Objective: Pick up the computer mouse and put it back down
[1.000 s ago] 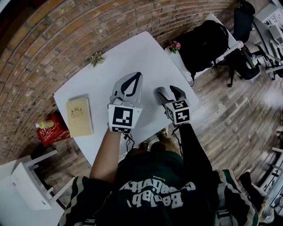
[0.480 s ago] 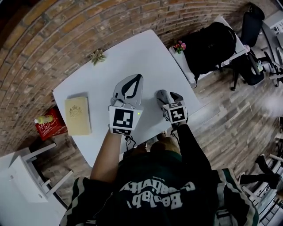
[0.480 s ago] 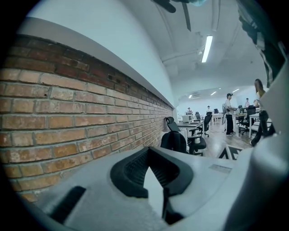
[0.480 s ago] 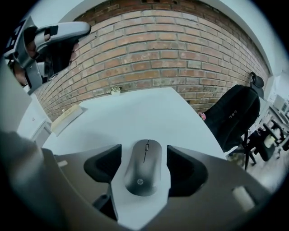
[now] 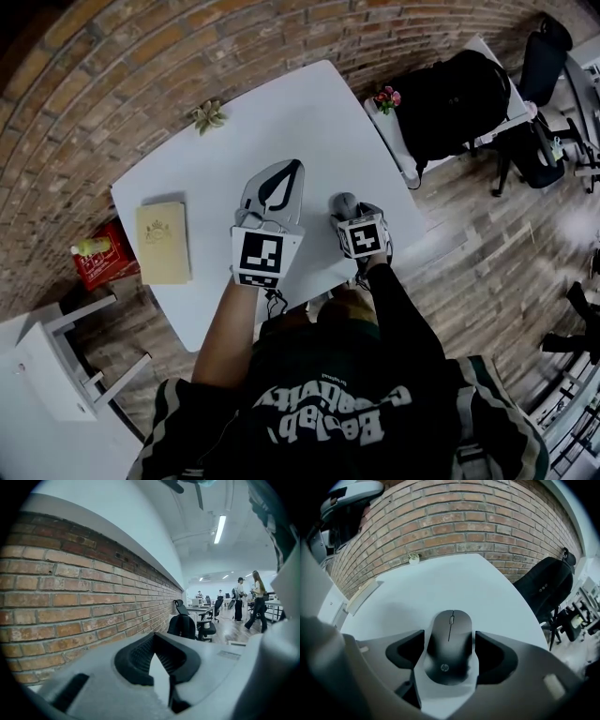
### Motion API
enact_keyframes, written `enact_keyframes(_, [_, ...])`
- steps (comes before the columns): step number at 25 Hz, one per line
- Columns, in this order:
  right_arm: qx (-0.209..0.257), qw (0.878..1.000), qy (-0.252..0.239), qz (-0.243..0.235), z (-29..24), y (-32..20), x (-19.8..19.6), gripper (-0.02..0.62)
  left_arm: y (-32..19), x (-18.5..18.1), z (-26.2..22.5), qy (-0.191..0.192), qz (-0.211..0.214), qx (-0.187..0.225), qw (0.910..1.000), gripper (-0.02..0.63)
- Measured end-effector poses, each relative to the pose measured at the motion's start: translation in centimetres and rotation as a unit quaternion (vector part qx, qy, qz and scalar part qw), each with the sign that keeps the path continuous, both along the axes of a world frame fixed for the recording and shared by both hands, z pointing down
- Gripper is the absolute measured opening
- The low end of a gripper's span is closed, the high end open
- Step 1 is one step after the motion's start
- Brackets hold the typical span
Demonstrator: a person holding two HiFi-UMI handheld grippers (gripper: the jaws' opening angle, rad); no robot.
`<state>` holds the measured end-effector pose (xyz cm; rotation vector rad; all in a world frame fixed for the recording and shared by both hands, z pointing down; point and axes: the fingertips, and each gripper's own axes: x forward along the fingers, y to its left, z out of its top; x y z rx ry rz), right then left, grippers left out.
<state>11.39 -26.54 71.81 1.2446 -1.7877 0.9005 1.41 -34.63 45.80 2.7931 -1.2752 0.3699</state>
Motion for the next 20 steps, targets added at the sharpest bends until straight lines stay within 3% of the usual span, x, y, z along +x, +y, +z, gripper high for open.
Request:
enact_keyframes(4, [-0.017, 0.999, 0.035, -0.009, 0.1, -0.3, 0.1, 0.333, -0.3, -0.2, 0.3, 0.002, -0.005, -0.004, 1.0000, 0.006])
enact_keyframes(8, [-0.027, 0.999, 0.023, -0.023, 0.2, 0.0, 0.4, 0.302, -0.3, -0.3, 0.4, 0.008, -0.009, -0.007, 0.9999, 0.006])
enact_keyframes(20, [0.035, 0.999, 0.011, -0.016, -1.9, -1.2, 0.7, 0.301, -0.7, -0.7, -0.6, 0.015, -0.017, 0.000, 0.9997, 0.006])
